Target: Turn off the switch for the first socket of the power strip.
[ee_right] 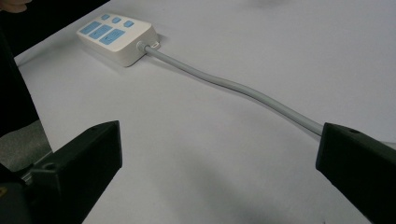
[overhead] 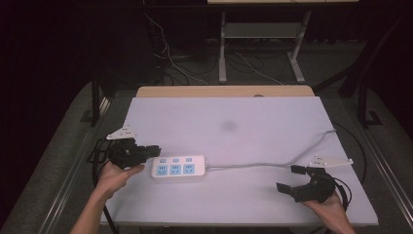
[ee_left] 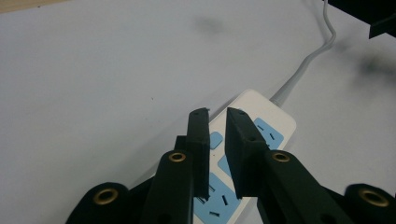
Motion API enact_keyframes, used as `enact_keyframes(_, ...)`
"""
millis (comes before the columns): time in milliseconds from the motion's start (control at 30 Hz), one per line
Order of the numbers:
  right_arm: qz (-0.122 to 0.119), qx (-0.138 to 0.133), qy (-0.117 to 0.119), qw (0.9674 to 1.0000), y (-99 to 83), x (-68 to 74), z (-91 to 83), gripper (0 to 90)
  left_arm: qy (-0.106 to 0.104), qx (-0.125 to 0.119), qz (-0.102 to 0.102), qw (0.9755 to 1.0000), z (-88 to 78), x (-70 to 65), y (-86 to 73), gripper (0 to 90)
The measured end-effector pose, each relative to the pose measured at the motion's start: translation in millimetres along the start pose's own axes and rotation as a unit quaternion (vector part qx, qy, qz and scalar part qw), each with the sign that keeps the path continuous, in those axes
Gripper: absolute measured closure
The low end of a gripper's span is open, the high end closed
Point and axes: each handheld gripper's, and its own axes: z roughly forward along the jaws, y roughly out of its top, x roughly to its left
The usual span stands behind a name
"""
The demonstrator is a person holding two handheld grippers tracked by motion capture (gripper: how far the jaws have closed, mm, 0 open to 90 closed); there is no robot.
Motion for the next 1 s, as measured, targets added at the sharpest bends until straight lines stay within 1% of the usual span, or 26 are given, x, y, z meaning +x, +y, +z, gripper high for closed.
enact_keyframes(33, 0.001, 0.0, 0.0, 1.0, 0.0, 0.1, -0.2, 0.2, -0.001, -0.006, -0.005, 1.0, -1.0, -1.2, -2.1, 73.7)
enact_keyframes(100, 0.001, 0.0, 0.0, 1.0, 0.0, 0.0, -0.3, 0.2, -0.004, -0.015, -0.007, 0.9999, -2.4, -2.8, -4.5, 68.2)
enact_keyframes(133, 0.001, 0.0, 0.0, 1.0, 0.0, -0.1, -0.2, 0.2, -0.013, -0.022, -0.01, 0.9996, -3.3, -3.9, -5.7, 64.1)
enact_keyframes(200, 0.001, 0.0, 0.001, 1.0, 0.0, -0.2, -0.1, 0.2, -0.023, -0.034, -0.015, 0.999, -4.3, -6.2, -7.6, 50.8)
enact_keyframes(267, 0.001, 0.0, 0.001, 1.0, 0.0, 0.0, 0.2, 0.2, -0.026, -0.034, -0.016, 0.9989, -3.4, -9.2, -8.9, 35.9)
enact_keyframes(333, 0.0, 0.0, 0.001, 1.0, 0.0, 0.1, 0.4, 0.2, -0.023, -0.033, -0.014, 0.9991, -1.9, -12.6, -10.3, 22.9)
enact_keyframes(400, 0.0, -0.001, 0.001, 1.0, 0.0, 0.2, 0.4, 0.2, -0.022, -0.037, -0.02, 0.9988, -0.7, -14.7, -11.9, 14.4)
enact_keyframes(433, 0.0, -0.001, 0.001, 1.0, 0.1, 0.1, 0.4, 0.2, -0.021, -0.039, -0.02, 0.9988, 0.0, -15.5, -13.2, 12.4)
enact_keyframes(467, 0.0, -0.001, 0.001, 1.0, 0.0, 0.2, 0.4, 0.2, -0.018, -0.038, -0.02, 0.9989, 1.1, -16.5, -14.0, 10.9)
enact_keyframes(533, 0.0, 0.0, 0.001, 1.0, 0.0, 0.4, 0.2, 0.2, -0.022, -0.03, -0.02, 0.9991, 5.0, -18.5, -16.5, 1.0)
enact_keyframes(667, 0.0, 0.0, 0.001, 1.0, 0.0, 0.5, 0.0, 0.2, -0.025, -0.037, -0.019, 0.9988, 10.7, -22.8, -22.4, 0.0)
enact_keyframes(833, 0.0, 0.0, 0.001, 1.0, 0.0, 0.8, -0.2, 0.2, -0.026, -0.032, -0.008, 0.9991, 21.3, -30.2, -29.9, 0.0)
enact_keyframes(1000, -0.001, 0.0, 0.001, 1.0, -0.3, 1.3, 0.1, 0.1, -0.029, -0.032, -0.007, 0.999, 28.2, -35.3, -35.2, 0.0)
